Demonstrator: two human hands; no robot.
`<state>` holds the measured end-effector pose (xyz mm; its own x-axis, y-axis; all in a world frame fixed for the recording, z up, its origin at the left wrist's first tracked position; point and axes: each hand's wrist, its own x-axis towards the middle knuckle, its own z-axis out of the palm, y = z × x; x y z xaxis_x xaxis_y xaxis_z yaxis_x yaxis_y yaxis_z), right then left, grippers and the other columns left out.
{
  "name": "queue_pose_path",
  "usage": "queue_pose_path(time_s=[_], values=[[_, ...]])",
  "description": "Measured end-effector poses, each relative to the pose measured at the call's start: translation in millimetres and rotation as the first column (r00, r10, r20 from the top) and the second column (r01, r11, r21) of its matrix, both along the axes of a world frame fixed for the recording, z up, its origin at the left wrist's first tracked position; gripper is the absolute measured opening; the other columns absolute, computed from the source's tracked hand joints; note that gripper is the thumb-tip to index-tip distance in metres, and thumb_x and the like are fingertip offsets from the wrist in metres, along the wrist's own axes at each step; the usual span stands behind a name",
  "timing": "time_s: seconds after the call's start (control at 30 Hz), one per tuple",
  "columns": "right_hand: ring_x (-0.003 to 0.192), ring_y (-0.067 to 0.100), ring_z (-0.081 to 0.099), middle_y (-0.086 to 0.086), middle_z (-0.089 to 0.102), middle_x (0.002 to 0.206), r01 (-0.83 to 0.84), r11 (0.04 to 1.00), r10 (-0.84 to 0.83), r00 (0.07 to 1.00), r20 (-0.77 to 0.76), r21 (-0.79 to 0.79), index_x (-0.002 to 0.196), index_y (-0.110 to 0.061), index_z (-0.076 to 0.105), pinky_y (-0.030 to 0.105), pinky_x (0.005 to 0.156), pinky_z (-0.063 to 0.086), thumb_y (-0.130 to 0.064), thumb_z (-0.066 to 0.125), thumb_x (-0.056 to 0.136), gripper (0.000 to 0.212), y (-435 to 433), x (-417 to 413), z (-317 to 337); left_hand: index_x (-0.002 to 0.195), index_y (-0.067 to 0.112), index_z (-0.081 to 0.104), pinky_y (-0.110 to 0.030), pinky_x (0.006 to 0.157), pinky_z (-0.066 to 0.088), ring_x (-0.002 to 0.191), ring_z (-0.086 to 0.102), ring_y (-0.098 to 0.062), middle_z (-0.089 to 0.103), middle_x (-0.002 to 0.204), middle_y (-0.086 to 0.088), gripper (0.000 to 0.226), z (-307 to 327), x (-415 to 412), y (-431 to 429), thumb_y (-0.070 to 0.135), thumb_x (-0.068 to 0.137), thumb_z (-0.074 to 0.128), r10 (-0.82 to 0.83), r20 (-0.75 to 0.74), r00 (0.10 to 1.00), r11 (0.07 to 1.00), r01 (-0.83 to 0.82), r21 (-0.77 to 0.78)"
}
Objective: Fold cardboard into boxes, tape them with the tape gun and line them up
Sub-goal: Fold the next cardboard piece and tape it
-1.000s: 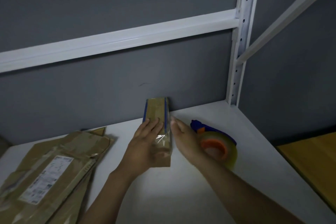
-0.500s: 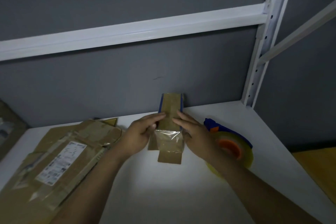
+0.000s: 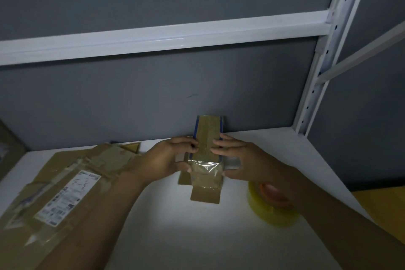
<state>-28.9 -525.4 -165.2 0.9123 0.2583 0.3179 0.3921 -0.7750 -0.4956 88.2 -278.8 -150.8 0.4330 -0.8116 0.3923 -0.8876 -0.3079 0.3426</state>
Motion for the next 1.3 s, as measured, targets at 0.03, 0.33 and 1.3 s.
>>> queue_pose_path(time_s=[0.03,0.33,1.3], values=[[0.141,-0.005,0.017,-0.019,0.031,0.145,0.008,1.000,-0.008,1.000,0.015,0.009,0.137,-0.026,0.049,0.012,0.110,0.022,-0.026,0.076,0.080,0.063,1.1,0.5,-2.3,0.114,0.013,0.071,-0.002,0.099,0.031,0.116,0.046,0.006,0.057,0.127,0.012,0.049,-2.0,-2.6,-0.6,0.029,0.070,0.084,0.011,-0.006,1.000,1.000,-0.011,-0.024],[0.138,-0.002,0.023,-0.008,0.040,0.144,0.092,0.995,-0.095,0.989,0.111,0.033,0.130,-0.017,0.055,0.014,0.108,0.027,-0.028,0.076,0.078,0.058,17.2,2.2,-23.4,0.115,0.005,0.061,0.003,0.094,0.029,0.116,0.040,0.008,0.052,0.125,0.008,0.070,-19.7,-29.9,-10.3,0.044,0.062,0.085,0.101,-0.098,0.990,0.991,-0.108,-0.080],[0.127,0.007,0.045,0.003,0.049,0.136,-0.043,0.986,0.051,0.998,-0.043,0.159,0.126,-0.002,0.059,0.009,0.101,0.036,0.005,0.057,0.087,0.039,2.7,-13.7,-3.0,0.114,0.022,0.068,-0.031,0.113,0.025,0.125,0.045,-0.010,0.060,0.123,0.006,0.071,-2.1,-39.7,1.2,0.075,0.067,0.063,0.043,0.090,0.995,0.993,-0.032,-0.112]])
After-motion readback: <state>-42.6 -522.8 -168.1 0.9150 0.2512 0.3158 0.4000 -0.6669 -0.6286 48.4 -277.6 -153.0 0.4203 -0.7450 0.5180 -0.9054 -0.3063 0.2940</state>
